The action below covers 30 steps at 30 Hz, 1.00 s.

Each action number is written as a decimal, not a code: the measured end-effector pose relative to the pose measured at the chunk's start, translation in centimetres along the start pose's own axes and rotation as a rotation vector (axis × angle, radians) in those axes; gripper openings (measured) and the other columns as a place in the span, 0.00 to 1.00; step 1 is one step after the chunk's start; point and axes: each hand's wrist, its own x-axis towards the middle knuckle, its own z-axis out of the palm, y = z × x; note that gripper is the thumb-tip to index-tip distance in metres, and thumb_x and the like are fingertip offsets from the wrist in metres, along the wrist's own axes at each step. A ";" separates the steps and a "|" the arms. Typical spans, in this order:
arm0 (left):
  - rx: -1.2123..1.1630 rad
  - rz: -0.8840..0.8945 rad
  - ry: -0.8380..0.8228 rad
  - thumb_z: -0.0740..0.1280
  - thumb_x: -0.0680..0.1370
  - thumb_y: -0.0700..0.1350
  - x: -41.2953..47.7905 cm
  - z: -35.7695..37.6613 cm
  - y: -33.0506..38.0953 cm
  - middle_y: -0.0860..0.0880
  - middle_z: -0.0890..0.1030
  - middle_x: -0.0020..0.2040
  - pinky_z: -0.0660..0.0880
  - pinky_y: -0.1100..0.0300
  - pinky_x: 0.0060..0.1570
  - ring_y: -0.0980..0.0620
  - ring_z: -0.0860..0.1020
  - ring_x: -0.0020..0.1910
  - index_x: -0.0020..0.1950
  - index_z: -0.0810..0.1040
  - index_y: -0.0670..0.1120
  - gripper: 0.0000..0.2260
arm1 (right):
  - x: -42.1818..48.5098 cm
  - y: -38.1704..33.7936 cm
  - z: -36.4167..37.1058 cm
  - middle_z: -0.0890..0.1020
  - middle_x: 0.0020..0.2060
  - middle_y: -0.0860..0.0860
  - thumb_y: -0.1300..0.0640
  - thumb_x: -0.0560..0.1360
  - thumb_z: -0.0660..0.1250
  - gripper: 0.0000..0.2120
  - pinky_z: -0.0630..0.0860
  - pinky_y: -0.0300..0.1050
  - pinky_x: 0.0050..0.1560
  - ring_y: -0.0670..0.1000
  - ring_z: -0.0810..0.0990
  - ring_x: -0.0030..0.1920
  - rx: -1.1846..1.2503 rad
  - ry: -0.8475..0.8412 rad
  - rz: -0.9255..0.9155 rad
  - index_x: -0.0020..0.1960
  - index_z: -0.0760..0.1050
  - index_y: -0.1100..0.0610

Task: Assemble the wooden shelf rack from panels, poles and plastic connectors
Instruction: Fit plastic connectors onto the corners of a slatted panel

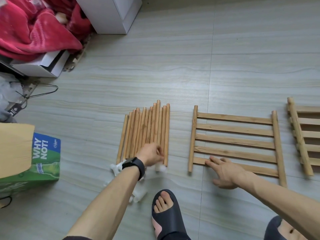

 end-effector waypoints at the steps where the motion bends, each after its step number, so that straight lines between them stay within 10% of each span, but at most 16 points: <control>1: -0.229 -0.003 0.051 0.73 0.78 0.44 0.4 -0.8 1.0 0.50 0.82 0.48 0.76 0.61 0.43 0.54 0.80 0.45 0.51 0.81 0.46 0.04 | -0.1 0.2 -0.2 0.49 0.83 0.49 0.41 0.77 0.61 0.40 0.62 0.53 0.77 0.59 0.56 0.80 0.054 0.006 0.003 0.83 0.47 0.49; 9: -1.084 -0.103 0.144 0.76 0.76 0.42 2.6 3.2 7.7 0.44 0.84 0.45 0.78 0.60 0.37 0.51 0.82 0.37 0.51 0.77 0.42 0.10 | -2.1 0.0 0.0 0.81 0.59 0.42 0.36 0.73 0.71 0.31 0.77 0.40 0.55 0.40 0.83 0.53 1.061 0.458 0.083 0.72 0.68 0.42; 13: -1.232 -0.109 0.029 0.75 0.76 0.39 2.5 6.8 10.3 0.39 0.85 0.48 0.81 0.59 0.42 0.46 0.86 0.42 0.52 0.76 0.41 0.10 | -3.3 -1.1 -0.1 0.87 0.50 0.43 0.41 0.74 0.75 0.28 0.81 0.45 0.51 0.49 0.88 0.47 1.544 0.530 0.050 0.69 0.70 0.45; 21: -0.765 0.165 0.078 0.75 0.75 0.42 1.9 9.2 13.4 0.45 0.84 0.43 0.81 0.52 0.50 0.48 0.85 0.44 0.47 0.78 0.47 0.07 | -5.0 0.6 0.2 0.84 0.56 0.58 0.53 0.81 0.68 0.13 0.82 0.47 0.53 0.56 0.87 0.51 2.075 0.561 0.154 0.62 0.78 0.60; 30: -0.624 0.154 -0.025 0.74 0.76 0.44 1.0 12.3 13.6 0.49 0.84 0.45 0.78 0.64 0.48 0.54 0.83 0.47 0.57 0.77 0.54 0.13 | -5.4 1.9 3.4 0.86 0.55 0.58 0.71 0.78 0.66 0.17 0.81 0.43 0.54 0.53 0.85 0.53 2.137 0.479 0.156 0.66 0.77 0.63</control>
